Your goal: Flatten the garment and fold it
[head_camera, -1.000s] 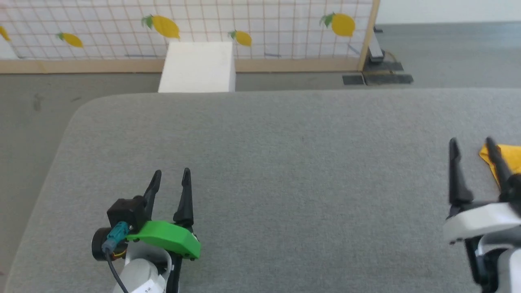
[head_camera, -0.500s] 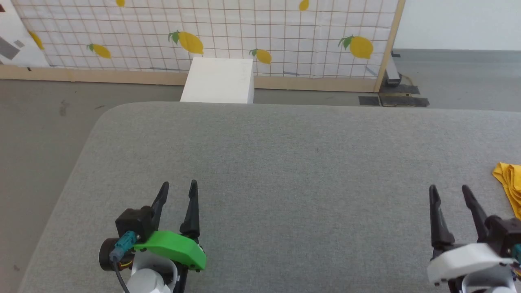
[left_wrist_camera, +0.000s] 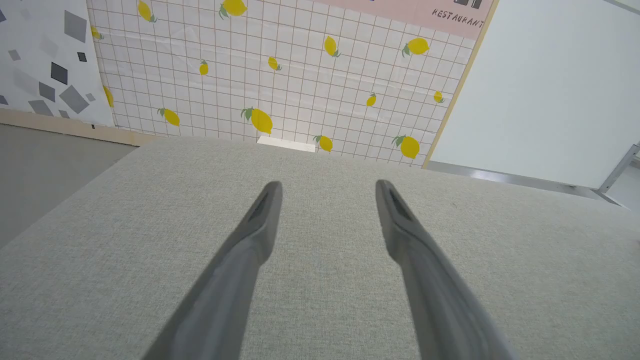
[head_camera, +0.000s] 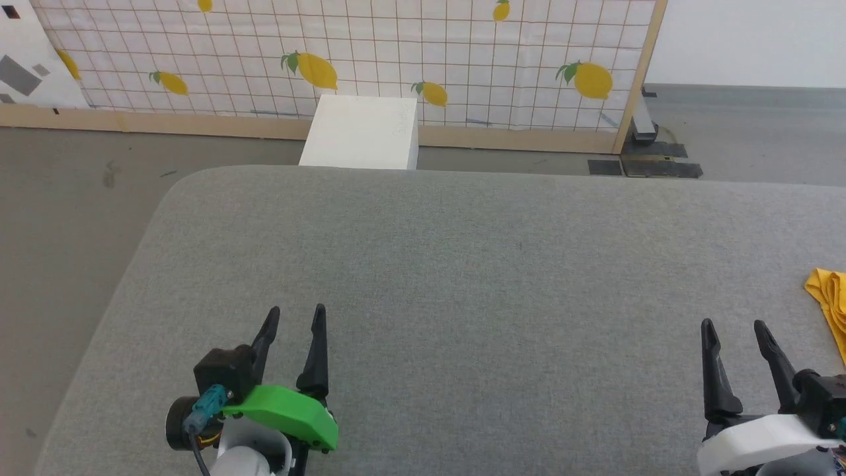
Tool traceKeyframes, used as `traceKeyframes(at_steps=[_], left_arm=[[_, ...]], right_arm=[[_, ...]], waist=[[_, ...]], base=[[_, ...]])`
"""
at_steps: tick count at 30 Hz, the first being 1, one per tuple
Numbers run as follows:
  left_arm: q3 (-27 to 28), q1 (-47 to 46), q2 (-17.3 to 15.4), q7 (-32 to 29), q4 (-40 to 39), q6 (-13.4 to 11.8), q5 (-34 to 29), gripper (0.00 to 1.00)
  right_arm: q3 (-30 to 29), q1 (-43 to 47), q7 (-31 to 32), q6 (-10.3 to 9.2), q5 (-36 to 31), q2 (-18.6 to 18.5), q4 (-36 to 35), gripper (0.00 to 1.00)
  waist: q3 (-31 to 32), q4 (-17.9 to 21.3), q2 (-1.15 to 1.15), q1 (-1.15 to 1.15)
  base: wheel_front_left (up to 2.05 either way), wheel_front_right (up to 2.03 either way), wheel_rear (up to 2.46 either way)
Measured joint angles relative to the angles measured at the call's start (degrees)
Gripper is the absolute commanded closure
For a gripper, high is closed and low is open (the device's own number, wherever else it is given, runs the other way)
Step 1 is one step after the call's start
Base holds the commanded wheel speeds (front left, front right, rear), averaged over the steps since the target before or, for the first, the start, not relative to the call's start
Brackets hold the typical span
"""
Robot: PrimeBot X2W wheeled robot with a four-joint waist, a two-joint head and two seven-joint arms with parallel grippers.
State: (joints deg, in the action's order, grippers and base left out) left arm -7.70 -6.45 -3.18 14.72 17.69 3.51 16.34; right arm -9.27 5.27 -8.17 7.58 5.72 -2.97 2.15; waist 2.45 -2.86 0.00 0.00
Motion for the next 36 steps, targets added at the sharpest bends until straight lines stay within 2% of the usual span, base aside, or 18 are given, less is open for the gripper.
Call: traceKeyframes(at_steps=[11, 12, 36], left_arm=[[-0.2, 0.0, 0.0, 0.0, 0.5, 0.0, 0.2, 0.00], [-0.2, 0.0, 0.0, 0.0, 0.6, 0.0, 0.3, 1.00], [0.2, 0.0, 0.0, -1.1, -0.8, -0.1, -0.8, 1.00]], right_arm=[[0.3, 0.3, -0.1, 0.00, 1.0, 0.0, 0.1, 0.00], [0.3, 0.3, -0.1, 0.00, 1.0, 0.0, 0.1, 1.00], [0.8, 0.3, 0.6, 0.00, 0.8, 0.0, 0.1, 1.00]], waist=[[0.3, 0.3, 0.00, 0.00], [0.3, 0.3, 0.00, 0.00], [0.1, 0.6, 0.00, 0.00]], base=[[0.00, 0.00, 0.00], [0.00, 0.00, 0.00], [0.00, 0.00, 0.00]])
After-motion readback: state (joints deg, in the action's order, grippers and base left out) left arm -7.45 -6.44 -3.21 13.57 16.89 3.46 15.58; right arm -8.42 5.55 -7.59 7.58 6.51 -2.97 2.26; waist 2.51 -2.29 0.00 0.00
